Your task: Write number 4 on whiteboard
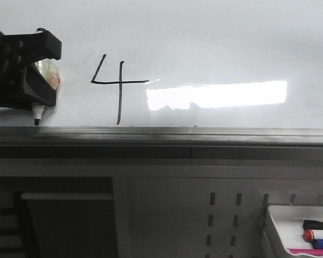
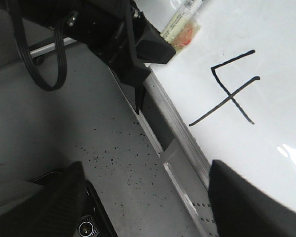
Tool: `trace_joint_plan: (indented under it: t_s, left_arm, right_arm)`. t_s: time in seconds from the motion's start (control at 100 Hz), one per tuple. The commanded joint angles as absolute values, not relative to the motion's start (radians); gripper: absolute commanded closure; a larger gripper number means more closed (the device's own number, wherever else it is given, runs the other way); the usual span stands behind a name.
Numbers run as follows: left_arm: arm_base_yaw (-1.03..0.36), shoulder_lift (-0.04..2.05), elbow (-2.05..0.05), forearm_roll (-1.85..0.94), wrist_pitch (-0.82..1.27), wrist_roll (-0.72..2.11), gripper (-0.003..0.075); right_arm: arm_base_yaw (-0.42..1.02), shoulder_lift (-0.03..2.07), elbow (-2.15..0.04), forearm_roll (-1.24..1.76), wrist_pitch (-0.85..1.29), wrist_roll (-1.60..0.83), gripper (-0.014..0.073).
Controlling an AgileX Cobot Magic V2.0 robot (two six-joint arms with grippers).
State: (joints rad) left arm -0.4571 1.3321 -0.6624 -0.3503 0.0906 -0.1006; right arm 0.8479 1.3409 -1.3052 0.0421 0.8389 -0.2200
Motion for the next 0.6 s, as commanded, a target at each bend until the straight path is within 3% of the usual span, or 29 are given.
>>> trace_joint_plan:
  t_s: [0.0, 0.09, 0.18, 0.25, 0.38, 0.41, 0.48, 0.59]
  left_arm:
    - [-0.458, 1.32, -0.693, -0.361, 0.03, -0.109, 0.0468]
    - [-0.458, 1.319, -0.693, -0.361, 0.036, -0.109, 0.0367]
    - [-0.458, 1.301, -0.693, -0.361, 0.048, -0.109, 0.0342]
    - [-0.458, 1.269, -0.693, -0.361, 0.064, -0.109, 0.0343]
    - [-0.458, 1.166, -0.693, -0.339, 0.118, -0.109, 0.0351]
    - [-0.458, 1.138, -0.692, -0.332, 0.133, -0.109, 0.0358]
    - [-0.458, 1.057, -0.683, -0.326, 0.157, -0.109, 0.0416]
    - [-0.458, 0.901, -0.644, -0.323, 0.154, -0.082, 0.0644]
  right_arm:
    - [0.849, 1.302, -1.339, 0.037, 0.797, -0.218, 0.0128]
    - [0.849, 1.293, -1.339, 0.037, 0.797, -0.218, 0.0128]
    - [0.849, 1.275, -1.337, 0.031, 0.808, -0.218, 0.0176]
    - [0.849, 1.253, -1.33, 0.021, 0.823, -0.215, 0.0293]
    - [0.849, 1.183, -1.274, -0.013, 0.815, -0.177, 0.0635]
    - [0.849, 1.155, -1.254, -0.013, 0.804, -0.173, 0.0663]
    - [0.849, 1.088, -1.192, -0.015, 0.755, -0.154, 0.0654]
    - [0.849, 0.952, -1.053, -0.015, 0.611, -0.149, 0.0654]
